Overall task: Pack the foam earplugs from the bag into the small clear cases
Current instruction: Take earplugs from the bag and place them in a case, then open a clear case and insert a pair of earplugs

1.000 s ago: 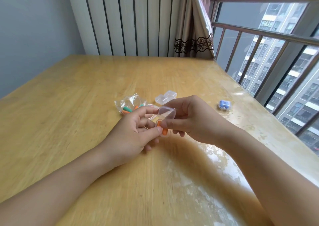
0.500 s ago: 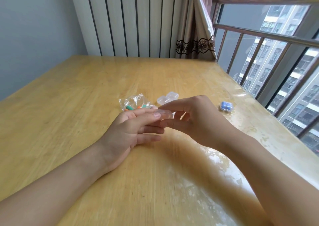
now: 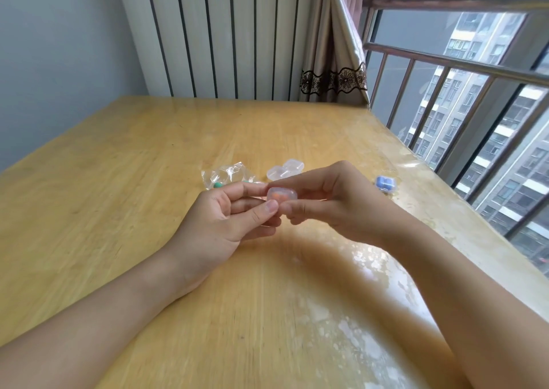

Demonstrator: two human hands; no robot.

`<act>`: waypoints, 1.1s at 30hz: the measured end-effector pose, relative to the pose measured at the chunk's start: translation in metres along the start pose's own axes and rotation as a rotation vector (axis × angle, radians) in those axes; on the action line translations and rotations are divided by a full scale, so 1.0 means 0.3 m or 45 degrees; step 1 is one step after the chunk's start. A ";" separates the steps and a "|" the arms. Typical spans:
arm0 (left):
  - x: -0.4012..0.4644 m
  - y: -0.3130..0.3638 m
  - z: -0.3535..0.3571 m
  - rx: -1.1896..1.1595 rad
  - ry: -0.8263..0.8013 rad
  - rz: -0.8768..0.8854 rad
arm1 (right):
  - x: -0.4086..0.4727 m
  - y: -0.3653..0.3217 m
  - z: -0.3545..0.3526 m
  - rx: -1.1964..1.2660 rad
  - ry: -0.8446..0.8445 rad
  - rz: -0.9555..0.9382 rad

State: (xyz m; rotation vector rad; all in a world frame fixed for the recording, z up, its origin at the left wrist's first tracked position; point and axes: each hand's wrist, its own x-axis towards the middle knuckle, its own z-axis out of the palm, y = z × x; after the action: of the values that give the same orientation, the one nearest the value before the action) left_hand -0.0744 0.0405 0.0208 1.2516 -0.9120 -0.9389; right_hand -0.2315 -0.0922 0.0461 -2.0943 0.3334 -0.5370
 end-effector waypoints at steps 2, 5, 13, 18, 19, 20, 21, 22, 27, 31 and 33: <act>0.001 0.003 -0.002 0.027 0.027 0.035 | 0.008 0.028 -0.046 0.116 0.112 0.073; 0.011 -0.001 -0.017 0.259 0.193 0.262 | -0.012 0.090 -0.165 -0.400 0.461 0.173; 0.052 -0.004 -0.085 1.126 0.394 0.789 | -0.035 0.189 -0.239 -0.903 0.498 0.556; 0.069 -0.014 -0.120 1.252 0.317 0.731 | -0.051 0.166 -0.260 -1.010 0.373 0.592; 0.069 -0.014 -0.122 1.258 0.310 0.721 | -0.049 0.155 -0.253 -1.016 0.409 0.514; 0.068 -0.014 -0.122 1.254 0.301 0.713 | -0.044 0.142 -0.236 -0.999 0.448 0.426; 0.067 -0.013 -0.118 1.239 0.294 0.703 | -0.034 0.129 -0.210 -0.980 0.462 0.361; 0.066 -0.012 -0.115 1.220 0.286 0.695 | -0.024 0.116 -0.175 -0.996 0.441 0.318; 0.051 -0.016 -0.086 1.146 0.231 0.679 | 0.027 0.137 -0.042 -1.204 0.284 0.385; 0.043 -0.011 -0.064 1.072 0.289 0.747 | 0.014 0.125 -0.067 -0.982 0.396 0.311; 0.041 -0.003 -0.055 1.003 0.379 0.835 | -0.007 0.083 -0.055 -0.685 0.425 0.190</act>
State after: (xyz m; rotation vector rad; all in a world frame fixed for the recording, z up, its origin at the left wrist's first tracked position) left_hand -0.0546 0.0346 0.0189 1.5251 -1.3881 0.1627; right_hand -0.2422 -0.1167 0.0328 -2.4584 0.9028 -0.7719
